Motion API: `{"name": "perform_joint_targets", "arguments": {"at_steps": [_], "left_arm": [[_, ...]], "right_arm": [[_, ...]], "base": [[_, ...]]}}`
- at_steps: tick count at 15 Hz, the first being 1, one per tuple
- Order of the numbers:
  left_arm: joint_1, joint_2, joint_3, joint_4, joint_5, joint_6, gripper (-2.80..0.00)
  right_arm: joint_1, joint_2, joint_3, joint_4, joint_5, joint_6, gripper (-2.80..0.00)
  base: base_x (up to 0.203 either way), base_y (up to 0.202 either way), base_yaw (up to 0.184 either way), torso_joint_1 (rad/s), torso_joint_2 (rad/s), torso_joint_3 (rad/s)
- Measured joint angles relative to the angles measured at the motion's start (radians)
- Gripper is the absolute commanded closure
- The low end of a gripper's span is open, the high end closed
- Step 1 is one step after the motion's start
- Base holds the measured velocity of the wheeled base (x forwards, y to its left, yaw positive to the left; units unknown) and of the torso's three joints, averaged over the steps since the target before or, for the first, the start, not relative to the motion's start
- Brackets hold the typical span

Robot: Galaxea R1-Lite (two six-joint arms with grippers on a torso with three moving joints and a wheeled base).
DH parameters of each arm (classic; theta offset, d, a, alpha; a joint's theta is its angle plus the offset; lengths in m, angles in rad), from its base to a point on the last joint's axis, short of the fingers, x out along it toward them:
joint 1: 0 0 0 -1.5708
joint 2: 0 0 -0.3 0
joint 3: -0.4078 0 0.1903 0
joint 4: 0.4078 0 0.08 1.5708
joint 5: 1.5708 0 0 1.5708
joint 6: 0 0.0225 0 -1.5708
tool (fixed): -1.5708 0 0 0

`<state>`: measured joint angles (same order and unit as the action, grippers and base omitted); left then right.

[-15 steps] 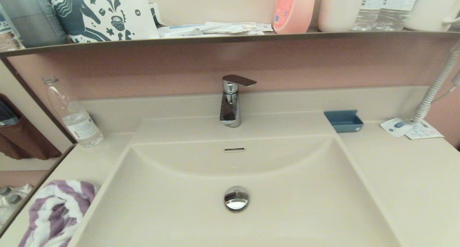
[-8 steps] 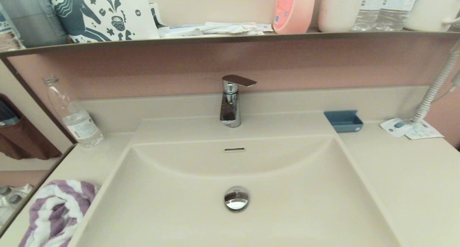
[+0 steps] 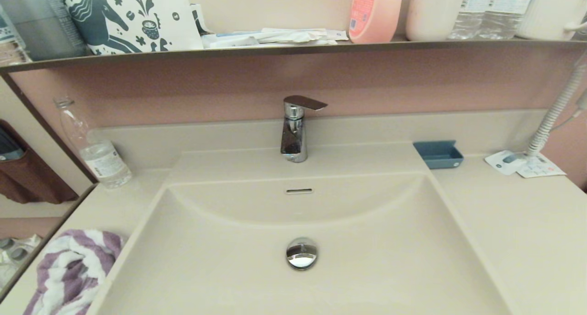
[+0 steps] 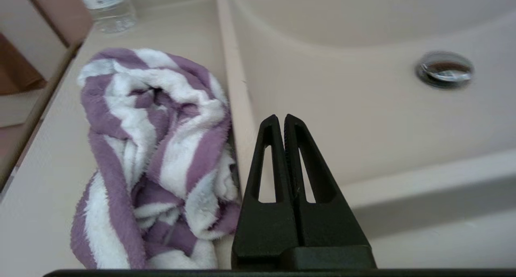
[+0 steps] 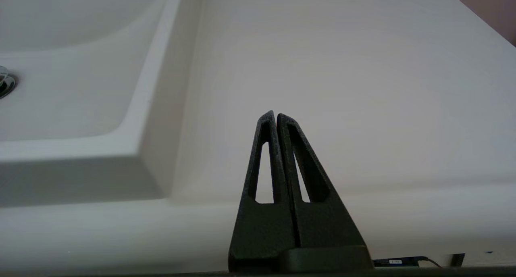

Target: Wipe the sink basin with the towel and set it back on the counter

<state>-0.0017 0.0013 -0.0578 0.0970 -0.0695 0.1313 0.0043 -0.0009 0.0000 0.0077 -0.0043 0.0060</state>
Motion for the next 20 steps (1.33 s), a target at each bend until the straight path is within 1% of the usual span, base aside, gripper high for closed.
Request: {"name": "perform_joint_targets", "arguments": {"at_steps": [2, 5, 8, 10, 16, 20], "left_arm": [[0.000, -0.001, 0.023, -0.020, 0.024, -0.041, 0.00], [-0.001, -0.001, 0.030, -0.025, 0.029, -0.056, 0.00], [-0.001, -0.001, 0.031, -0.025, 0.049, -0.104, 0.00], [-0.001, -0.001, 0.031, -0.027, 0.053, -0.124, 0.00], [-0.001, -0.001, 0.031, -0.027, 0.059, -0.129, 0.00], [-0.001, -0.001, 0.032, -0.027, 0.059, -0.128, 0.00]], "right_arm": [[0.000, 0.000, 0.000, 0.000, 0.000, 0.000, 0.00], [0.000, 0.000, 0.000, 0.000, 0.000, 0.000, 0.00], [0.000, 0.000, 0.000, 0.000, 0.000, 0.000, 0.00], [0.000, 0.000, 0.000, 0.000, 0.000, 0.000, 0.00], [0.000, 0.000, 0.000, 0.000, 0.000, 0.001, 0.00], [0.000, 0.000, 0.000, -0.001, -0.013, 0.028, 0.00]], "base": [[0.000, 0.000, 0.000, 0.000, 0.00, 0.000], [0.000, 0.000, 0.000, 0.000, 0.00, 0.000], [0.000, 0.000, 0.000, 0.000, 0.00, 0.000], [0.000, 0.000, 0.000, 0.000, 0.00, 0.000], [0.000, 0.000, 0.000, 0.000, 0.00, 0.000], [0.000, 0.000, 0.000, 0.000, 0.00, 0.000]]}}
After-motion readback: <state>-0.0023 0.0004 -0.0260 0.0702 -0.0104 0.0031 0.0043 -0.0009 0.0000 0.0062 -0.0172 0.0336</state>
